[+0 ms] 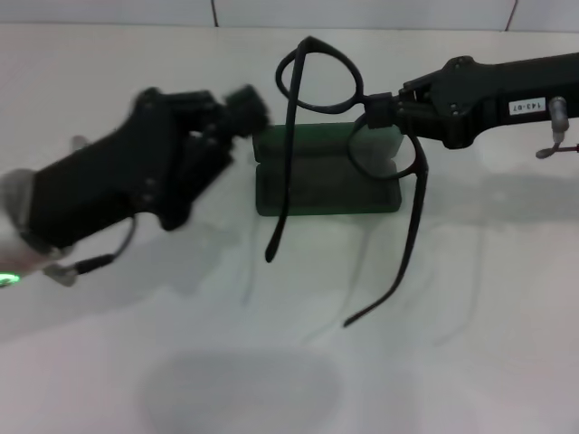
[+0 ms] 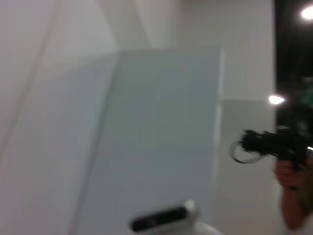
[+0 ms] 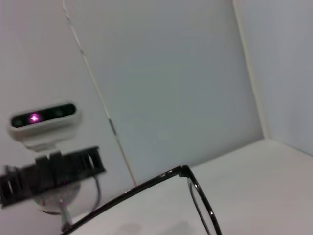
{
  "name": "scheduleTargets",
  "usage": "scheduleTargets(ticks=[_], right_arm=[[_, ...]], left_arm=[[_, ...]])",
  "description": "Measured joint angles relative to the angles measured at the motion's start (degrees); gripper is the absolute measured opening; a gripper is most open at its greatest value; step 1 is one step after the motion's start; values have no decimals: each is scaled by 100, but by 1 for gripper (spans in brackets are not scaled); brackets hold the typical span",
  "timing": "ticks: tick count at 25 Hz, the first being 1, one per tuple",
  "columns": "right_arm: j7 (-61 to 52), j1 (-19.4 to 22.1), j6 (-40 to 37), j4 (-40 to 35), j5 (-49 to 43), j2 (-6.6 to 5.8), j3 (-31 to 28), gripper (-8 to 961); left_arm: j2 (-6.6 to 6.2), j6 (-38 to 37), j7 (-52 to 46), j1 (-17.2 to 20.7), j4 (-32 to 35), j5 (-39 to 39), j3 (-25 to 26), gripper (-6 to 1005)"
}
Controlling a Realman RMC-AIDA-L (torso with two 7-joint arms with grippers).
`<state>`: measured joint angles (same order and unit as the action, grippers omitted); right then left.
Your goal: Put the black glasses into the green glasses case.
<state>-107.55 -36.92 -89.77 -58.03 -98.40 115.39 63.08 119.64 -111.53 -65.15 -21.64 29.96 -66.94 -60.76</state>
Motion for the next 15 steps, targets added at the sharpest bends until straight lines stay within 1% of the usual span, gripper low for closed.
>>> scheduleTargets(ticks=[3, 5, 6, 8, 11, 15], right_arm=[[155, -63, -118, 173, 138, 11, 4, 36], [249, -96, -214, 278, 246, 20, 10, 36], [294, -112, -274, 332, 332, 26, 19, 36], [366, -135, -381, 431, 503, 28, 39, 36], [467, -173, -529, 569, 689, 26, 42, 36], [513, -184, -639, 615, 793, 25, 29, 36]], left_arm=[[17, 30, 146, -236, -113, -31, -381, 115], [22, 87, 225, -398, -285, -30, -532, 81], [23, 124, 312, -523, -480, -29, -568, 65], [23, 168, 412, -637, -698, -29, -576, 31], [28, 324, 534, -754, -968, -30, -579, 33], [43, 505, 557, -760, -1021, -30, -582, 35]])
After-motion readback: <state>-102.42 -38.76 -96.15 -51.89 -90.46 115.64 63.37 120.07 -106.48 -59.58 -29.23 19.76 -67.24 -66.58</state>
